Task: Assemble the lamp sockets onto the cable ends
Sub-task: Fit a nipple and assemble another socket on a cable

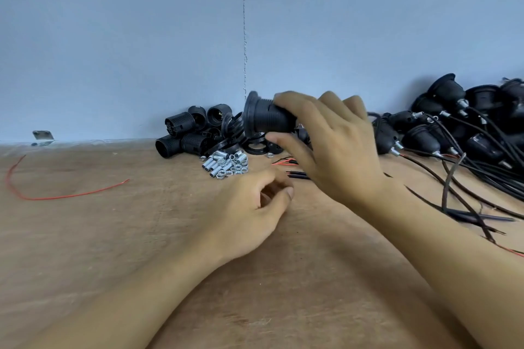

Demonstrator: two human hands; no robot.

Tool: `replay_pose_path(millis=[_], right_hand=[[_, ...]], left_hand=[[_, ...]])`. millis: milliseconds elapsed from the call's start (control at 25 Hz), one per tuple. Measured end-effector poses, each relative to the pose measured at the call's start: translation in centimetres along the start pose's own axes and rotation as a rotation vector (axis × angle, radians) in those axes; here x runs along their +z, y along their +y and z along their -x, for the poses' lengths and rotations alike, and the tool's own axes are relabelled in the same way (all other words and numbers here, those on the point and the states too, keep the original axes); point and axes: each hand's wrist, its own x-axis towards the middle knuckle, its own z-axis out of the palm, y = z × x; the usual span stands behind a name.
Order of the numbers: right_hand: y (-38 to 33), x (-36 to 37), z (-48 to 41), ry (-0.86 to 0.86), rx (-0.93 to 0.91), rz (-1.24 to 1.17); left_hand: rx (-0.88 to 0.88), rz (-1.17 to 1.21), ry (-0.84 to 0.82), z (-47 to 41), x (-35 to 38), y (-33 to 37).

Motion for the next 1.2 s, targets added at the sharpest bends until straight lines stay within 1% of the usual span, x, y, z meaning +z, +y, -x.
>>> replay_pose_path(millis=[120,200,320,480,600,720,760,840,920,1080,1200], right_hand=[[-0.2,0.6,-1.1,-0.033,0.0,0.072],[0.3,0.3,-2.7,-0.093,0.024,0.123],[2.0,-0.7,-5.6,-0.2,0.123,0.238],[5.0,-1.7,-8.5,-0.327,0.269,0.385],[7.0,-1.0,-7.1,-0.48,0.451,0.413],[8.5,1.4,-1.5,-0.63,0.598,0.412],[9.1,2.1,0.4,-0.642,0.675,0.387],[10.4,3.0,3.1,-0.614,0.799,0.358],[11.5,3.7,4.2,-0.578,0.848,0.347],[11.2,4.5,4.2,-0.541,0.844,0.419],[9.5,4.6,2.9,-0.482,0.772,0.354]], left_hand=[[0.01,-0.057,-0.023,0.1,-0.1,-0.1],[0.03,-0.065,-0.036,0.1,-0.1,-0.4],[0.041,-0.06,-0.057,0.1,-0.1,-0.7],[0.078,-0.058,-0.044,0.1,-0.1,-0.9],[0.075,-0.057,-0.055,0.1,-0.1,-0.9],[0.075,-0.102,-0.064,0.0,-0.1,-1.1],[0.076,-0.119,-0.065,0.0,-0.1,-1.1],[0.081,-0.137,-0.06,0.0,0.0,-1.0],[0.087,-0.139,-0.058,0.0,0.0,-1.0],[0.079,-0.142,-0.064,0.0,0.0,-1.1],[0.083,-0.148,-0.056,-0.1,0.1,-1.1]])
